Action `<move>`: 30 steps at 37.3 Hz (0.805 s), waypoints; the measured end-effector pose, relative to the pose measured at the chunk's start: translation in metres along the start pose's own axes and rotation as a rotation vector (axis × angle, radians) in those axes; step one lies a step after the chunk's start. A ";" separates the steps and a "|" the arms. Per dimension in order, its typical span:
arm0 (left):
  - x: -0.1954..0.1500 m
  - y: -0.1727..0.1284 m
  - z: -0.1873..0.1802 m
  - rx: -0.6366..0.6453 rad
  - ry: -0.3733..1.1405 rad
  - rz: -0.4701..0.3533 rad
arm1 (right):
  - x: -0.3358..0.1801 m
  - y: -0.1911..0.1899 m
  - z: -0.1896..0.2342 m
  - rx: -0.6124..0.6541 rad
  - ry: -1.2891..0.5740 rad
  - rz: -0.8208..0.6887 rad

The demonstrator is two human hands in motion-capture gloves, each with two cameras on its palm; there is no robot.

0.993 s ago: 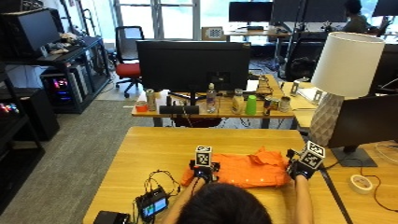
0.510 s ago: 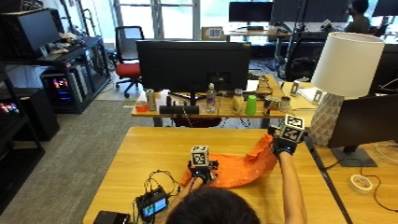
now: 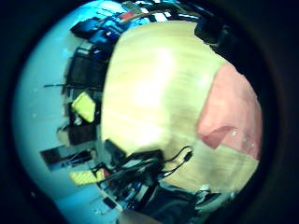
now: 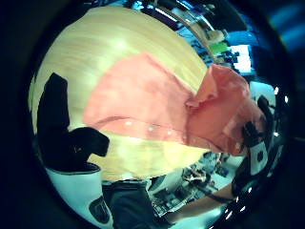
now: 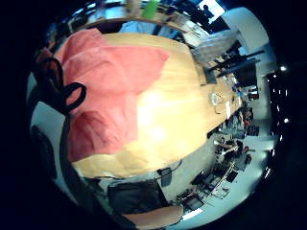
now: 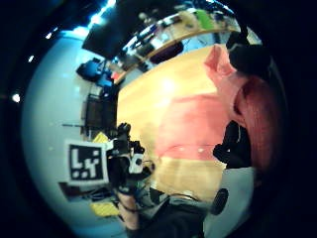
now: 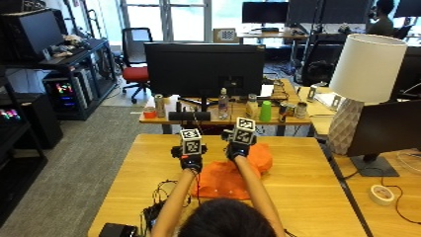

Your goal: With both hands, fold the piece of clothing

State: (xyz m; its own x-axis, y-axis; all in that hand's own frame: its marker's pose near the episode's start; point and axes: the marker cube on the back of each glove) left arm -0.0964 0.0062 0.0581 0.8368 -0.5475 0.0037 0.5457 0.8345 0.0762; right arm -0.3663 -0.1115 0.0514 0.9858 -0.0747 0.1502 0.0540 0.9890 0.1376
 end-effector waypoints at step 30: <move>-0.027 -0.024 0.015 -0.113 -0.009 -0.003 | 0.007 0.011 -0.028 -0.046 -0.509 -0.144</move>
State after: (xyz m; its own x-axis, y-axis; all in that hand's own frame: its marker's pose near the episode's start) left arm -0.1323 0.0002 0.0713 0.8350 -0.5502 0.0130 0.5502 0.8342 -0.0366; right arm -0.3546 -0.0978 0.0264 0.7669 -0.2515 0.5905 0.2016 0.9678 0.1504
